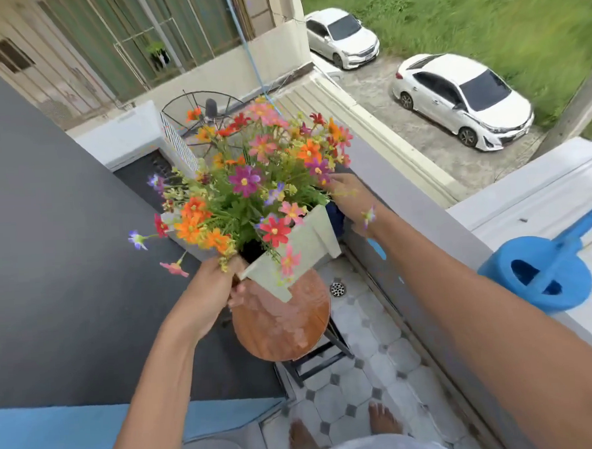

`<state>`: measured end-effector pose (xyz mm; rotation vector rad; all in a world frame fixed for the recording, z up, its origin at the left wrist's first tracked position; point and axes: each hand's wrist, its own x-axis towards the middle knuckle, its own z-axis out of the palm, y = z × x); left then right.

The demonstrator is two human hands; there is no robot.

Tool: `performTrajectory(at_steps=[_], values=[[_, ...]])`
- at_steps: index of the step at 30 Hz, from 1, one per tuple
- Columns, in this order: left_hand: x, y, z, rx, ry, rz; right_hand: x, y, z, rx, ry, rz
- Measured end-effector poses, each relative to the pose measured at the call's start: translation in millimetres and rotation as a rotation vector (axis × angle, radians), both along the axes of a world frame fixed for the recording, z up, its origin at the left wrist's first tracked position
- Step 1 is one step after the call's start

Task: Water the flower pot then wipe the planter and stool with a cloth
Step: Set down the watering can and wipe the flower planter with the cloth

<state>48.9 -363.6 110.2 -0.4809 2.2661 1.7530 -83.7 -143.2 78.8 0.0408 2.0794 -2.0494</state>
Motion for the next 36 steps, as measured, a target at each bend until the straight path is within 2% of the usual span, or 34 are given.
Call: performTrajectory(at_steps=[4, 9, 11, 14, 17, 22, 24, 27, 30, 33, 36], values=[[-2.6, -7.0, 1.8, -0.046, 0.015, 0.003, 12.3, 0.2, 11.4, -0.088, -0.158, 0.143], [-5.0, -10.9, 1.0, -0.088, 0.053, -0.028, 22.4, 3.2, 20.9, -0.098, -0.155, 0.202], [-4.6, -6.4, 1.0, -0.117, 0.037, -0.004, 22.1, -0.9, 21.4, -0.098, -0.199, 0.151], [-10.1, 1.4, -6.4, -0.183, 0.037, 0.079, 26.2, -12.0, 9.8, -0.099, -0.206, -0.078], [-18.6, 4.6, -12.5, -0.150, 0.030, 0.273, 34.2, -22.7, -2.8, -0.203, -0.176, -0.251], [-10.5, 22.5, -13.9, -0.125, 0.045, 0.511, 42.6, -32.3, -5.3, -0.244, -0.162, -0.488], [0.8, 38.6, -26.1, -0.113, 0.012, 0.519, 46.1, -37.5, -4.0, -0.216, -0.140, -0.514], [-2.0, 68.3, -32.0, -0.077, -0.078, 0.420, 51.9, -50.6, -1.3, -0.165, -0.137, -0.496], [-24.0, 80.2, -26.6, -0.067, -0.086, 0.409, 66.2, -66.2, -1.3, -0.109, -0.110, -0.475], [-32.8, 74.4, -36.3, -0.153, -0.113, 0.350, 74.8, -74.1, -8.3, -0.064, -0.083, -0.473], [-37.5, 70.5, -36.5, -0.099, -0.096, 0.410, 80.2, -74.2, -8.4, -0.022, -0.036, -0.426]])
